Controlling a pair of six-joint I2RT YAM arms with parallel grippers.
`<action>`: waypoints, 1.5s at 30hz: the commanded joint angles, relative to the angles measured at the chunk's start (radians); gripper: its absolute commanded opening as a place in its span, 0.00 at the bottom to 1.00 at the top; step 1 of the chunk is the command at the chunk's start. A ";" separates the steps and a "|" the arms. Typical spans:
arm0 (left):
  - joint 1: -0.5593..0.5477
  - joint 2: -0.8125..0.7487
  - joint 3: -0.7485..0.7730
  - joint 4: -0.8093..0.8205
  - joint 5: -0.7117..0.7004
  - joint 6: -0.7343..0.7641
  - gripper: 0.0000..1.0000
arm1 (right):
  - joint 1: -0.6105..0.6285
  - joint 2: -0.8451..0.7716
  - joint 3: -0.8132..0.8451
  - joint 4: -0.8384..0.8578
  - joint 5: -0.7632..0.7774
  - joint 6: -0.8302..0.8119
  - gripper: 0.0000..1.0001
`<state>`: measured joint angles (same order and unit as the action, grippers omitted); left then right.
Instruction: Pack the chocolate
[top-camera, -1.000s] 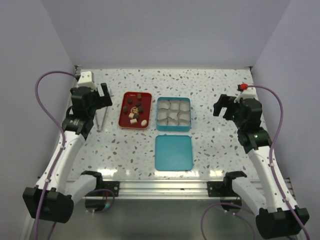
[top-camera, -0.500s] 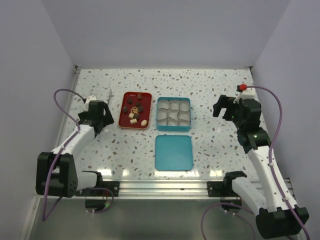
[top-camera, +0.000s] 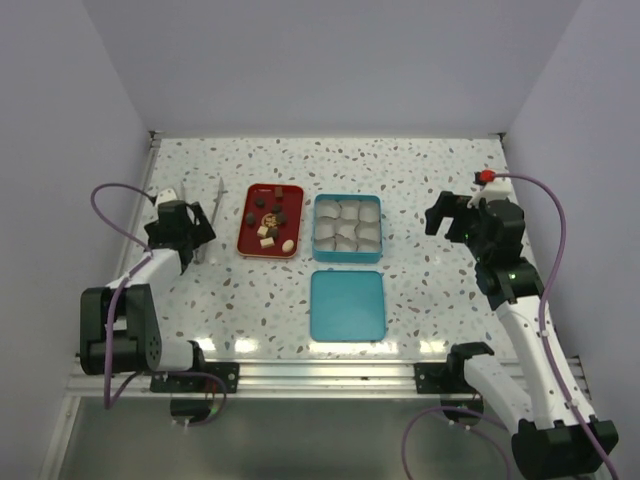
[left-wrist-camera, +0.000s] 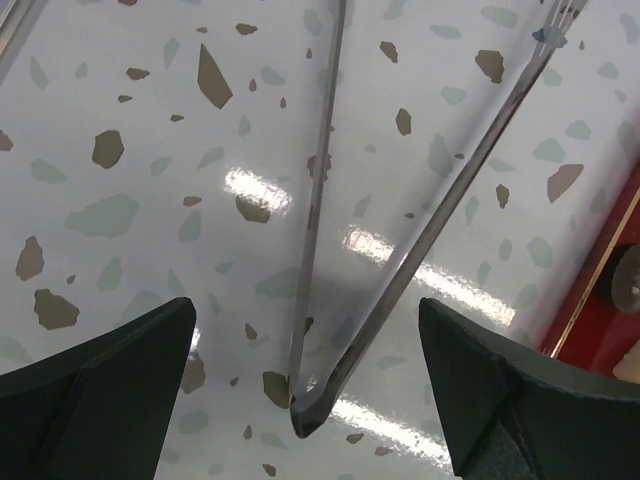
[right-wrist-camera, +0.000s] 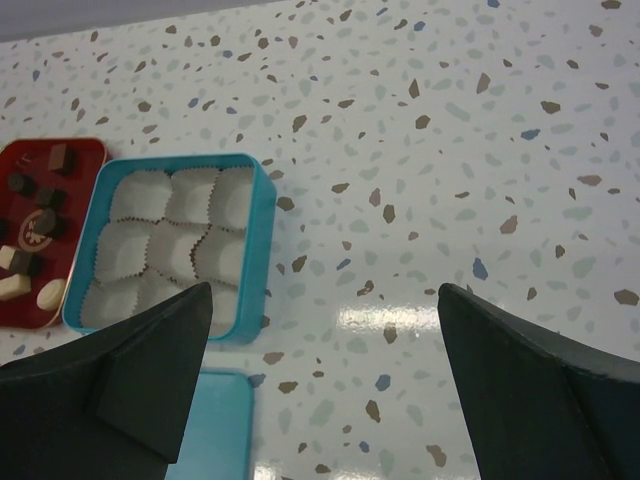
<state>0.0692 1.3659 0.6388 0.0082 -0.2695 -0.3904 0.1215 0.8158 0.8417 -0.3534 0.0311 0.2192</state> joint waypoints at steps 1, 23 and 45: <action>0.024 0.015 -0.007 0.144 0.122 0.076 1.00 | -0.003 -0.017 -0.003 0.013 -0.022 0.000 0.99; 0.026 0.165 0.013 0.222 0.156 0.182 1.00 | -0.003 -0.035 -0.006 0.013 -0.028 0.003 0.99; 0.026 0.283 0.084 0.205 0.153 0.225 0.49 | -0.003 -0.015 -0.010 0.027 -0.077 0.002 0.99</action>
<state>0.0906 1.6573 0.7132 0.2230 -0.1337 -0.1715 0.1215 0.7963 0.8413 -0.3519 -0.0196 0.2195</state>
